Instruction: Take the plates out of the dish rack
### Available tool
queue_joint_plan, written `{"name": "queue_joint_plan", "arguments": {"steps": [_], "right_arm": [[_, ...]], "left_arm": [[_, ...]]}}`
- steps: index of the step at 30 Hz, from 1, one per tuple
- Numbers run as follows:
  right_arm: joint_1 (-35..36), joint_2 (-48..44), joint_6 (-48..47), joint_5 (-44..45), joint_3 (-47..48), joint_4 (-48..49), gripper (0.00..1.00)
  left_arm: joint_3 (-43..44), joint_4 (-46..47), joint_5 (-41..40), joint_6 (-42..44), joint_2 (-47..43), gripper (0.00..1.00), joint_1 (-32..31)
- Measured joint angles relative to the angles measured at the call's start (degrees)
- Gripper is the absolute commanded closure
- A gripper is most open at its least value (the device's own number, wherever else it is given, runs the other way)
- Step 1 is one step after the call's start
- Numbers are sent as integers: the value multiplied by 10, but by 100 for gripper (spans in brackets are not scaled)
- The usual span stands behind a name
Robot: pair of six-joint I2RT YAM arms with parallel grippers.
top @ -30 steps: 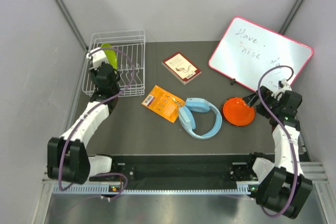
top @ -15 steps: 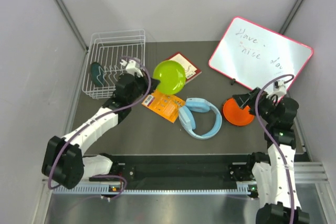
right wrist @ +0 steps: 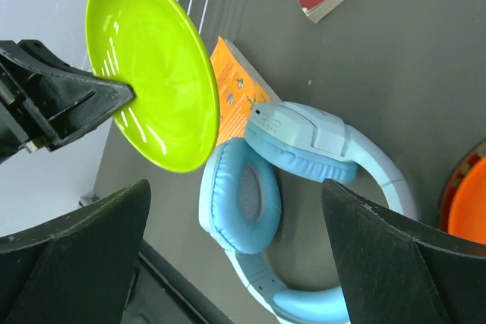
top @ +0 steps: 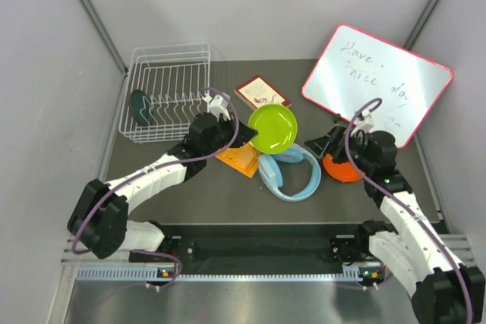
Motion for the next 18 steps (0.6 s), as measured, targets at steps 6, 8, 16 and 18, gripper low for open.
{"name": "queue_joint_plan", "arguments": {"steps": [6, 8, 16, 18], "right_arm": [[64, 66, 15, 37, 1, 57, 11], [78, 88, 19, 44, 1, 75, 24], [90, 126, 22, 60, 9, 119, 100], [88, 126, 23, 60, 8, 128, 100]], "left_arm": [[0, 26, 28, -7, 13, 100, -12], [0, 36, 38, -12, 21, 100, -16], [0, 48, 75, -19, 47, 100, -24], [0, 56, 81, -23, 47, 95, -20]]}}
